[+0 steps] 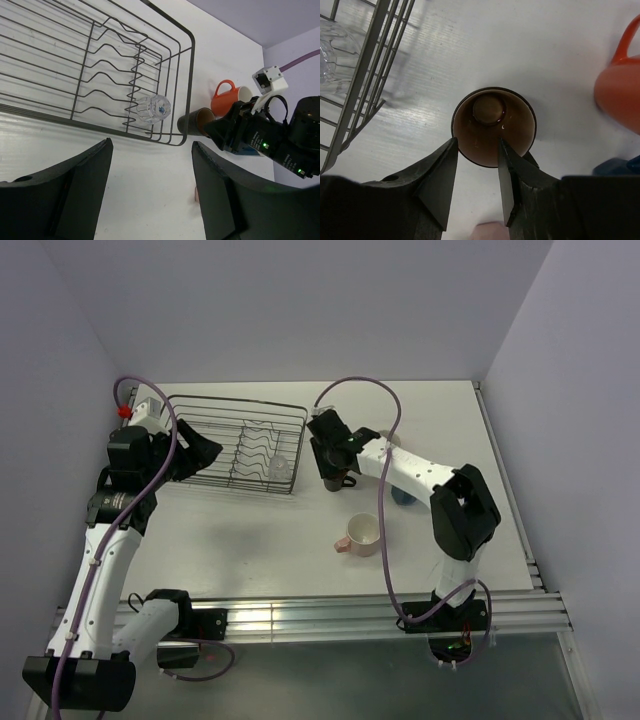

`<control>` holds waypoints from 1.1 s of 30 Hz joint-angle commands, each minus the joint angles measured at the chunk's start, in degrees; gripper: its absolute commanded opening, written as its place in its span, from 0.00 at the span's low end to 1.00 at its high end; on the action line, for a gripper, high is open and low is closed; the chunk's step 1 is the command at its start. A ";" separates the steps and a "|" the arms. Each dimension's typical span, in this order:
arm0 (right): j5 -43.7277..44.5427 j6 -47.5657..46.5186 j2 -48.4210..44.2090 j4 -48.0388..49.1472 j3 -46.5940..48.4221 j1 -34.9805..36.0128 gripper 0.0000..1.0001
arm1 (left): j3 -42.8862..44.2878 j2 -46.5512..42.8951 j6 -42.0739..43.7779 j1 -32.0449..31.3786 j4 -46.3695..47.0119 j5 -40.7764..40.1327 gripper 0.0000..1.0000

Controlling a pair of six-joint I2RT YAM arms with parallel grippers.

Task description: Load the cups into the dish rack

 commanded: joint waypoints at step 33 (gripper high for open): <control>3.24 1.69 5.77 0.24 3.58 0.24 0.01 | -1.00 1.65 0.22 -0.03 2.19 0.61 0.70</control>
